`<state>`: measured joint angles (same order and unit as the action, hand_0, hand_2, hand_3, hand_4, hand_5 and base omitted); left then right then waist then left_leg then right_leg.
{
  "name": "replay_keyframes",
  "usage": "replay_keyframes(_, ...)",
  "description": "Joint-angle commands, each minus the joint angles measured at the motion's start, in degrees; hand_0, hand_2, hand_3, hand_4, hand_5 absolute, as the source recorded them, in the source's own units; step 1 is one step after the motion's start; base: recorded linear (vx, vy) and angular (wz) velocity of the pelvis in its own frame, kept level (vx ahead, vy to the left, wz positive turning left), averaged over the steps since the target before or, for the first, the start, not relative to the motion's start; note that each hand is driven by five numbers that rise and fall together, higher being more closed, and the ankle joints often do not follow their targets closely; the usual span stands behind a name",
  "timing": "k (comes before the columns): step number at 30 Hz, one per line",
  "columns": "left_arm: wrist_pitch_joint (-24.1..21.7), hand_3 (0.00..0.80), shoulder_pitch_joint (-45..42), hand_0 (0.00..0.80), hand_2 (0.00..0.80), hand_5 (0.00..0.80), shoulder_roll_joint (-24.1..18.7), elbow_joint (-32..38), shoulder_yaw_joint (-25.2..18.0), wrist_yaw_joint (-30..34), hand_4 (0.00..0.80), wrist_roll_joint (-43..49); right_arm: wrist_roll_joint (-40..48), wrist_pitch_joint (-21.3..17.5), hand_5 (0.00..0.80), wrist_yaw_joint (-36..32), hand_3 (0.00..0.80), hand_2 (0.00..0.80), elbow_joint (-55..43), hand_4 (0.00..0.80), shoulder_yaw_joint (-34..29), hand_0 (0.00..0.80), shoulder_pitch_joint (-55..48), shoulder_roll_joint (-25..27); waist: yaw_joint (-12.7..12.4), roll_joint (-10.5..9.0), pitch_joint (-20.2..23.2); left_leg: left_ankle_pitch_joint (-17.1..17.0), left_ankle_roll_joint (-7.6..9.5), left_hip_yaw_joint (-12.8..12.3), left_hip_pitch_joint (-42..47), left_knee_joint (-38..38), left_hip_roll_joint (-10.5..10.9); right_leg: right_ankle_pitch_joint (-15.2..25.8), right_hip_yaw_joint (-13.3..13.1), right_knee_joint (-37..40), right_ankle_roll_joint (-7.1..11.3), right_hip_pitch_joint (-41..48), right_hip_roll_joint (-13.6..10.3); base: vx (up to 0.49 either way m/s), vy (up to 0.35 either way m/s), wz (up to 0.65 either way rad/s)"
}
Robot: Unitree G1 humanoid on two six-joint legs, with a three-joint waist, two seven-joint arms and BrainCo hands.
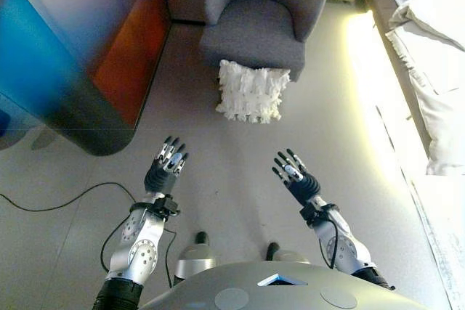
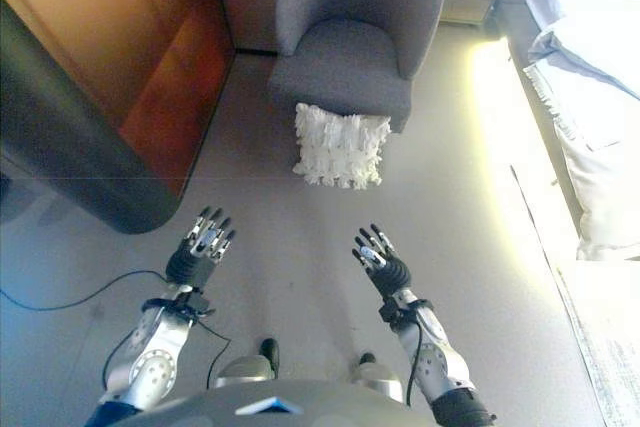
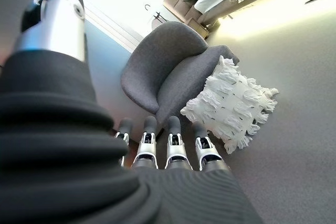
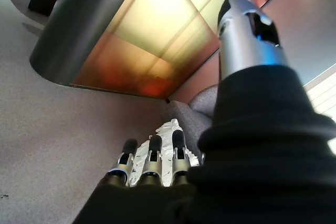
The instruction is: Pick up the cushion and take it to the sofa
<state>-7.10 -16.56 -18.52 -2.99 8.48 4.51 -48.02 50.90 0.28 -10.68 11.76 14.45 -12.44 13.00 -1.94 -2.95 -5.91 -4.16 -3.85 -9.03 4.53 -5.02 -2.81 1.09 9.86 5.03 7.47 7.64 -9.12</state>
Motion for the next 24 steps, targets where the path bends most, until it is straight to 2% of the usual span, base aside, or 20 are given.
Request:
replay_keyframes(1,-2.2,0.000,2.2,0.000,0.000,0.000,-0.5,2.7,-0.2,0.2,0.000,2.4,0.7,-2.9,0.000,-1.1,0.000,0.000,-2.3,0.000,0.5,0.000,2.9,0.1,0.9,1.44,-0.8,6.1,2.39,-0.3,1.0,1.1,0.7,-0.6,0.8,-2.3,0.21,-2.9,1.8,0.000,0.000,0.00)
replay_keyframes(4,-2.2,0.000,2.4,0.000,0.000,0.000,-0.3,2.3,-0.1,2.0,0.000,-0.4,0.7,-2.9,0.000,-1.2,0.000,0.000,-2.2,0.000,0.6,0.000,3.1,0.1,1.0,1.45,-1.0,6.1,2.36,-0.5,1.0,1.1,0.7,-0.5,0.8,-2.3,0.28,-2.9,1.8,0.000,0.000,0.00)
replay_keyframes(10,-3.4,0.000,2.5,0.000,0.000,0.000,-0.4,1.6,0.2,-0.4,0.000,1.5,1.2,-2.5,0.000,-0.9,0.000,0.000,-2.7,0.000,0.6,0.000,2.8,0.4,1.2,1.24,-1.0,6.3,2.47,-0.7,1.1,1.2,0.8,-0.4,0.4,-2.2,0.41,-3.0,1.9,0.000,0.000,0.00)
replay_keyframes(20,-3.9,0.000,2.1,0.000,0.000,0.000,-0.2,2.3,-0.3,0.5,0.000,0.8,0.8,-3.0,0.000,-1.3,0.000,0.000,-2.3,0.000,0.5,0.000,2.5,0.1,1.0,1.14,-1.4,6.6,2.87,-0.6,0.6,1.7,1.2,-0.5,0.4,-2.7,0.60,-3.4,1.4,0.002,0.004,0.00)
replay_keyframes(24,-3.8,0.000,1.7,0.000,0.000,0.000,-0.1,2.1,-0.6,-0.1,0.000,0.0,-0.1,-1.7,0.000,-1.2,0.000,0.000,-1.9,0.000,0.2,0.000,2.5,0.1,0.8,0.92,-1.5,7.2,3.16,-0.5,0.5,2.6,1.5,-0.6,0.4,-3.2,0.89,-3.4,0.9,0.070,0.081,-0.02)
